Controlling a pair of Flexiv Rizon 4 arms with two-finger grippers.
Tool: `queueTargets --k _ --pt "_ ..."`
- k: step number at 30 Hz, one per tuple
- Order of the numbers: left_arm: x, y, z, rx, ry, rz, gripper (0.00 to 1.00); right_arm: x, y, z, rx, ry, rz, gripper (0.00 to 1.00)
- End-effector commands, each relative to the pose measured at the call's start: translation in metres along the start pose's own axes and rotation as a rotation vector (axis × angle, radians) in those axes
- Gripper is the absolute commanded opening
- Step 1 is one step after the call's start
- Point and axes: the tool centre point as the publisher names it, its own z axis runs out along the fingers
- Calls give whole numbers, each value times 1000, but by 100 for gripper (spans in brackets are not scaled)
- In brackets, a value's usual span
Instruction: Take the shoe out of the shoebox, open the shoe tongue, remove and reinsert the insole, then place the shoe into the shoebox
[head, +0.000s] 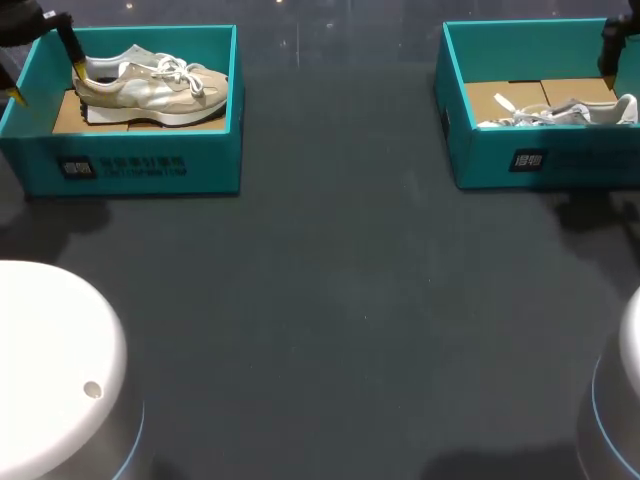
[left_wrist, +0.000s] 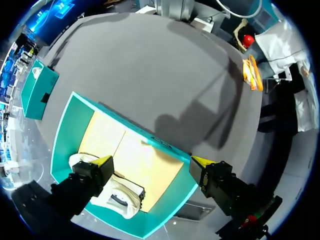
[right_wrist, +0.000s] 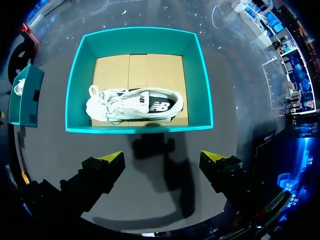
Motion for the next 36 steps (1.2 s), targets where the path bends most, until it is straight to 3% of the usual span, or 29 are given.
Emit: queueTargets --k 1,5,7,26,28,36 --pt "3 30 -12 -13 16 42 100 0 -1 0 -1 -1 0 100" --pt "3 57 -20 -60 33 78 100 0 -1 0 -1 -1 0 100" --pt "1 69 -24 -37 42 128 100 0 -1 0 -1 -1 0 100" --pt "1 69 -24 -37 42 128 100 0 -1 0 -1 -1 0 100" --pt "-3 73 -23 -73 45 149 100 0 -1 0 -1 -1 0 100" --pt "-12 120 -14 -171 38 270 100 0 -1 0 -1 -1 0 100"
